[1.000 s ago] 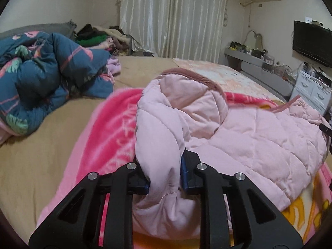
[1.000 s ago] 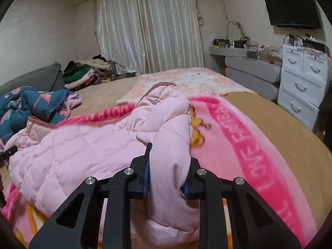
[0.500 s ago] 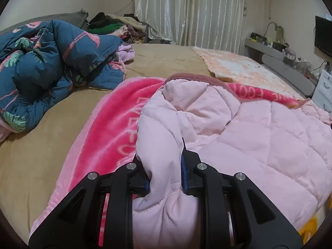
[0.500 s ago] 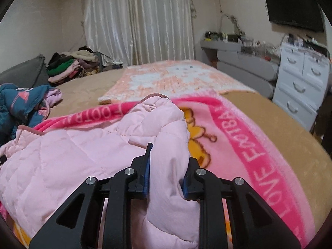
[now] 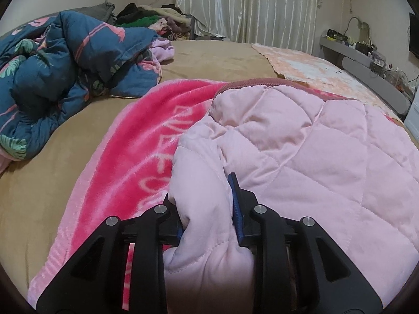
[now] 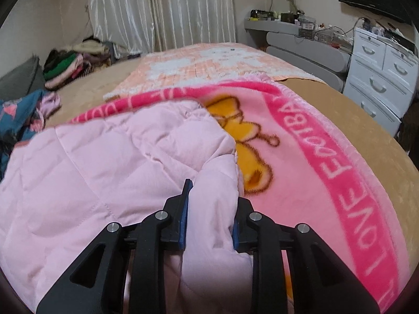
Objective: Fold large clothes
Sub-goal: 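Release the hem and withdraw both grippers above the folded bundle, then tilt both grippers and grasp the edge of the quilted bundle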
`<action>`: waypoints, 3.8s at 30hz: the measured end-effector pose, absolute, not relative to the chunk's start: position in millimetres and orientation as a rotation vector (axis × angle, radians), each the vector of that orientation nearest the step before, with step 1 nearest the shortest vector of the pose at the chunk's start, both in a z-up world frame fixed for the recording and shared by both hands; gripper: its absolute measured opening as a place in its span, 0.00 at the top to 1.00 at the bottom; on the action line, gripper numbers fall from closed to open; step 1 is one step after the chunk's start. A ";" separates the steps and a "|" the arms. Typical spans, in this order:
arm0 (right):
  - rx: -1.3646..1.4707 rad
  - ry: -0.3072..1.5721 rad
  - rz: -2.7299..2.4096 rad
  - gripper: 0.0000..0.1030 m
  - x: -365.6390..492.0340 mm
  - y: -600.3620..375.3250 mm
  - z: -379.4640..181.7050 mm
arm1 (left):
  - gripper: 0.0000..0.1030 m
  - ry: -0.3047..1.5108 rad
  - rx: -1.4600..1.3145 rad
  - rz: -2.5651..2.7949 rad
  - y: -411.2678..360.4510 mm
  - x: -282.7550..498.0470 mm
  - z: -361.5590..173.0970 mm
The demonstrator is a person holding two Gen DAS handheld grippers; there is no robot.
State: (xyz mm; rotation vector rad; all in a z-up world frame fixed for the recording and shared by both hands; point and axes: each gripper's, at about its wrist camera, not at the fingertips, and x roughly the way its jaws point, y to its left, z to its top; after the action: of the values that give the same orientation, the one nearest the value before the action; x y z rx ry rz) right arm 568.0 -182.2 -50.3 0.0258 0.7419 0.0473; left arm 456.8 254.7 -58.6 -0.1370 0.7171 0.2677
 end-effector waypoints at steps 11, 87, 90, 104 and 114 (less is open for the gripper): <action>0.032 0.762 0.051 0.59 550.6 -193.6 -41.5 | 0.66 0.733 -0.148 0.279 259.4 449.2 -52.9; 0.465 0.823 0.089 0.04 377.3 -217.2 -43.4 | 0.08 0.847 -0.538 0.234 215.0 319.7 -65.5; 0.577 0.842 0.089 0.04 386.2 -229.7 -55.3 | 0.08 0.834 -0.606 0.234 224.5 322.8 -72.2; 0.674 0.842 0.106 0.04 435.2 -221.5 -79.8 | 0.08 0.774 -0.891 0.204 237.4 360.8 -99.6; 0.666 0.820 0.168 0.04 456.1 -221.8 -89.4 | 0.08 0.692 -0.900 0.235 229.4 384.9 -102.8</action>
State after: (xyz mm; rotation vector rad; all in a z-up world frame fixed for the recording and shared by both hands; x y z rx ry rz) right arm 456.1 -221.8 -89.4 0.6665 0.8197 0.1684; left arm 384.9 229.4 -102.8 -0.9002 0.6921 0.2345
